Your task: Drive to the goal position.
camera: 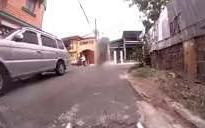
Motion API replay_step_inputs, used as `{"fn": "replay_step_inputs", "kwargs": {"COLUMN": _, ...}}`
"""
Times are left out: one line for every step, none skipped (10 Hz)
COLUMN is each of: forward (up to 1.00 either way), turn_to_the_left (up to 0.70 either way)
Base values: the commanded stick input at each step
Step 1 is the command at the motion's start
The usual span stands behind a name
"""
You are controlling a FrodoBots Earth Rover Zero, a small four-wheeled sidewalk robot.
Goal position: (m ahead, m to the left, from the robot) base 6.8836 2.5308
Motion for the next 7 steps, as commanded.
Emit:
{"fn": "replay_step_inputs", "kwargs": {"forward": 0.07, "turn_to_the_left": 0.00}}
{"fn": "replay_step_inputs", "kwargs": {"forward": 0.07, "turn_to_the_left": 0.00}}
{"fn": "replay_step_inputs", "kwargs": {"forward": 0.07, "turn_to_the_left": 0.00}}
{"fn": "replay_step_inputs", "kwargs": {"forward": 0.07, "turn_to_the_left": 0.00}}
{"fn": "replay_step_inputs", "kwargs": {"forward": 0.07, "turn_to_the_left": 0.00}}
{"fn": "replay_step_inputs", "kwargs": {"forward": 0.07, "turn_to_the_left": 0.00}}
{"fn": "replay_step_inputs", "kwargs": {"forward": 0.07, "turn_to_the_left": 0.00}}
